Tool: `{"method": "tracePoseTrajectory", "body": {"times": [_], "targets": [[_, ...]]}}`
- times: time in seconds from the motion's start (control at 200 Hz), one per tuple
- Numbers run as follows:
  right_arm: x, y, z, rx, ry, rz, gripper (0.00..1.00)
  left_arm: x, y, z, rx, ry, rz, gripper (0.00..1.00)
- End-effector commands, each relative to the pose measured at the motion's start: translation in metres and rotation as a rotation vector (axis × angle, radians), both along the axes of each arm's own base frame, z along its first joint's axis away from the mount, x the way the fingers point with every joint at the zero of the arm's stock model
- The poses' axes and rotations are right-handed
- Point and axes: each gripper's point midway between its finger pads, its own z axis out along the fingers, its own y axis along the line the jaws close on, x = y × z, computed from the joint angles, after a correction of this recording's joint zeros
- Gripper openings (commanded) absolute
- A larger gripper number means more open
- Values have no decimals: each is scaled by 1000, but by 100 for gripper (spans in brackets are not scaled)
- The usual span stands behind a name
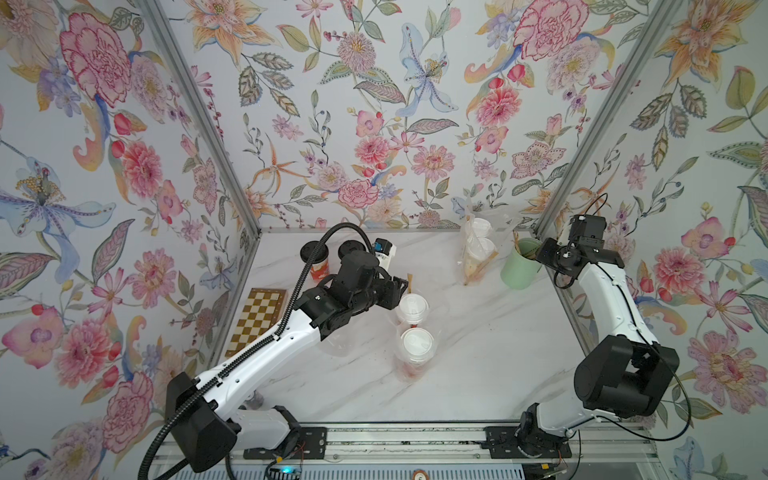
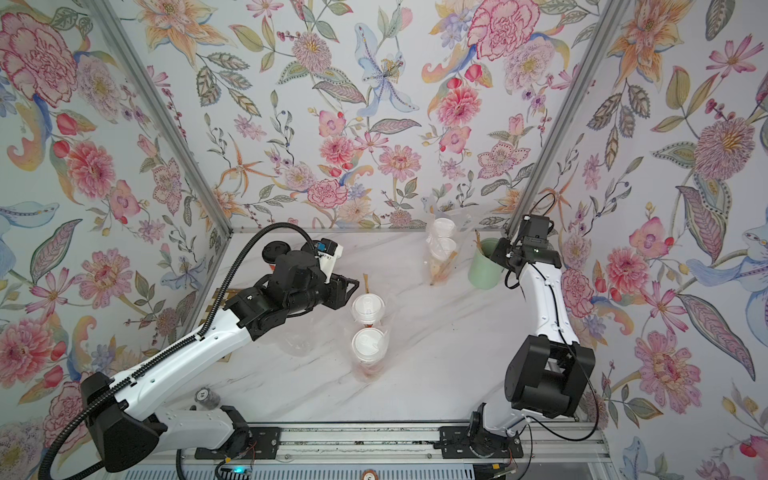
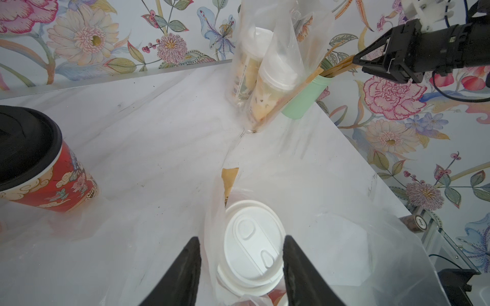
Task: Pack milk tea into plastic carrier bags
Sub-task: Pick up the straw from the container.
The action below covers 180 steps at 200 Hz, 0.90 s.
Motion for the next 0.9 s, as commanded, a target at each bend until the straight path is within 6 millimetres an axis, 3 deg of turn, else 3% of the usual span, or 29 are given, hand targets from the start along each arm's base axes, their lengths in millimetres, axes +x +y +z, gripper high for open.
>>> {"method": "tracePoseTrajectory", "body": {"times": [0.0, 0.165, 0.3, 0.5, 0.625, 0.781, 0.896], "targets": [[18, -10, 0, 9, -54, -23, 48, -6, -5, 6, -12, -26, -41, 52], [42, -1, 3, 72, -127, 32, 47, -4, -6, 6, -11, -24, -42, 52], [63, 20, 14, 168, -186, 136, 45, -3, -6, 7, -12, -25, -38, 52], [71, 41, 39, 219, -293, 260, 49, -4, -7, 7, -22, -20, -35, 52], [62, 28, 44, 147, -309, 198, 49, -4, -8, 7, -25, -18, -38, 52], [43, -5, 33, 18, -237, 27, 47, -3, -11, 7, -27, -12, -46, 53], [36, -16, 30, -27, -223, -11, 46, -3, -12, 7, -26, -10, -50, 53]]}}
